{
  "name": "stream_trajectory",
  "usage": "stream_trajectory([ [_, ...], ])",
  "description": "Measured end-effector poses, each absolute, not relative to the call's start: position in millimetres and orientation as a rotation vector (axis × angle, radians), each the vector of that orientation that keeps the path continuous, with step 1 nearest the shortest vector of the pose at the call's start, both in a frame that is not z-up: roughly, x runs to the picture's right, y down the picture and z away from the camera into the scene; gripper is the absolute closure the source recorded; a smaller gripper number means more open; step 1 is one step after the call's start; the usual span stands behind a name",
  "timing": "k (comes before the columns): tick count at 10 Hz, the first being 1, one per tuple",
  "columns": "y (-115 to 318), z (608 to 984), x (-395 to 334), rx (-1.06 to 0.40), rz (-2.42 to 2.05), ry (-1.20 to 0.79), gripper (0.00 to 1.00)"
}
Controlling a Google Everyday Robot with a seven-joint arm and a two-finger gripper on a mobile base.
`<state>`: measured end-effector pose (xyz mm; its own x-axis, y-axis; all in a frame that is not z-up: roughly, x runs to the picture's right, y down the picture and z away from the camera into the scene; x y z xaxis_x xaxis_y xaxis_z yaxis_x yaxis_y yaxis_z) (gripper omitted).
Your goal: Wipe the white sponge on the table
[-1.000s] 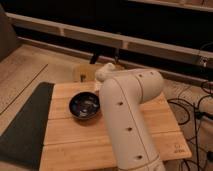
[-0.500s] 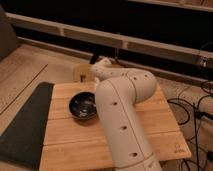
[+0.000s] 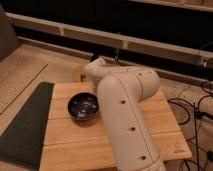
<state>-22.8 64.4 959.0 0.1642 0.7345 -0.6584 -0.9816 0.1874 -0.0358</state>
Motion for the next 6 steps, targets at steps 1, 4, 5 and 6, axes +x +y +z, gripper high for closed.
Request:
stream_trajectory([
  [1, 67, 950, -17, -0.514, 1.309, 0.585, 0.68],
  [4, 70, 936, 11, -0.459, 1.341, 0.642, 0.36],
  [5, 70, 935, 17, -0.446, 1.35, 0.654, 0.28],
  [6, 71, 934, 22, -0.437, 1.36, 0.664, 0.22],
])
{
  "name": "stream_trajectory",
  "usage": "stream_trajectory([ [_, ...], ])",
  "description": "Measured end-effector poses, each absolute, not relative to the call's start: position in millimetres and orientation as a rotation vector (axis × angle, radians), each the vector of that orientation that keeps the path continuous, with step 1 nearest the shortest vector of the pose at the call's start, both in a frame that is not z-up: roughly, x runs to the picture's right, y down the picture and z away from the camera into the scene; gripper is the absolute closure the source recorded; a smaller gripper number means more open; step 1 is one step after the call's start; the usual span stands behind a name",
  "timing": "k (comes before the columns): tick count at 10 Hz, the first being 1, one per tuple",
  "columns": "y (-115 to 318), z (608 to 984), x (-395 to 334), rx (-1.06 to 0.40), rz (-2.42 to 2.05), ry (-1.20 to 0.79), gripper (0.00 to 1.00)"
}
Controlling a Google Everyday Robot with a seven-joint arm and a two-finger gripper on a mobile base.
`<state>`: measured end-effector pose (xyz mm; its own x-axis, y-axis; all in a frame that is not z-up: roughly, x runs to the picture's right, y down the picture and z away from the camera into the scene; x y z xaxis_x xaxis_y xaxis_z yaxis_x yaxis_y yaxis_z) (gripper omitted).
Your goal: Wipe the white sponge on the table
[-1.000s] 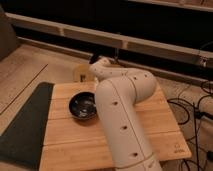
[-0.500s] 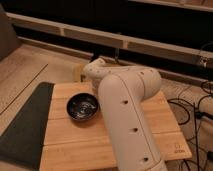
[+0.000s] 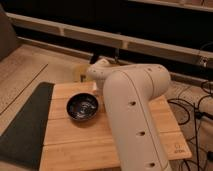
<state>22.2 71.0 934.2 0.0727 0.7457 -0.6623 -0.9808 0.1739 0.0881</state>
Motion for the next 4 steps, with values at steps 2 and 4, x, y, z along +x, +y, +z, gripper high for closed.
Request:
stream_trajectory([
  [2, 71.7, 935.1, 23.9, -0.438, 1.372, 0.664, 0.2],
  [4, 71.9, 935.3, 24.1, -0.438, 1.372, 0.665, 0.2],
])
